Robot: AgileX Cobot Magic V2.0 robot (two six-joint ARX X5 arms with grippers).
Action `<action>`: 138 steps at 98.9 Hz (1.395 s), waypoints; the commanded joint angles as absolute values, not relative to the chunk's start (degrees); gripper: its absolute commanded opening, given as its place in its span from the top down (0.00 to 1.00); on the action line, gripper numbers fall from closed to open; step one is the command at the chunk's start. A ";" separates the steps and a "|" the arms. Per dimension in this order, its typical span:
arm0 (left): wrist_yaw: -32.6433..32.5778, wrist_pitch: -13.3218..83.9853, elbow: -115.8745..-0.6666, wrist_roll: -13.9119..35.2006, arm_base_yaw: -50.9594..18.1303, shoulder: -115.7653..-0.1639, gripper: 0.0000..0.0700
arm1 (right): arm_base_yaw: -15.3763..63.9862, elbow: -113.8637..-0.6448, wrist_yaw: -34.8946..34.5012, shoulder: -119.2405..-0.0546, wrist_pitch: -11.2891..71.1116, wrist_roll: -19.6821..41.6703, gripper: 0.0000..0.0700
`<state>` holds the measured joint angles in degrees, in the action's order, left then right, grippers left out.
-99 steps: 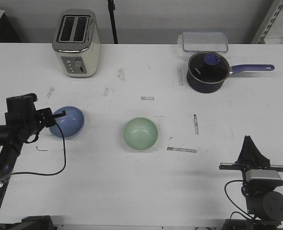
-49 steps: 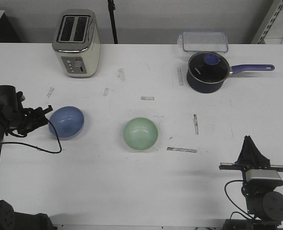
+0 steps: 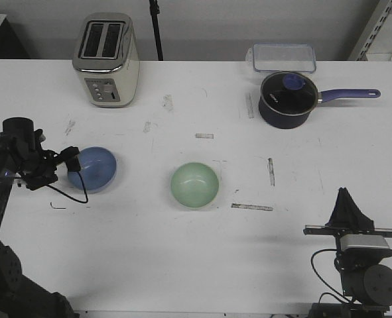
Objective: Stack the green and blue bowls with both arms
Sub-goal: 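Grip the blue bowl rim with the left gripper and lift it, then carry the blue bowl over the green bowl and lower it inside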
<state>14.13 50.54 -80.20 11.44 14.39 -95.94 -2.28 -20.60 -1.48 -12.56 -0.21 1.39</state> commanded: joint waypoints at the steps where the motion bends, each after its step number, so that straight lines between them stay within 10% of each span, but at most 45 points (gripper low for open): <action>1: 14.48 50.50 -81.25 10.55 14.31 -98.35 0.31 | -2.28 -20.88 -1.48 -12.36 -0.71 2.02 0.98; 12: 14.46 50.46 -81.25 9.48 13.45 -100.38 0.35 | -2.28 -20.88 -1.48 -12.36 -0.71 2.02 0.98; 48: 14.44 48.88 -81.25 9.52 12.67 -102.37 1.00 | -2.28 -20.88 -1.48 -12.36 -0.71 2.02 0.98; 95: 14.68 57.41 -89.65 10.17 9.19 -97.56 1.00 | -2.28 -20.88 -1.48 -12.36 -0.71 2.02 0.98; 138: 17.10 54.57 -98.08 16.51 -12.27 -98.08 1.00 | -2.28 -20.88 -1.48 -12.36 -0.71 2.02 0.98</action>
<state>15.64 55.96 -96.57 14.22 -9.32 -96.73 -2.28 -20.60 -1.45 -12.56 -0.21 1.37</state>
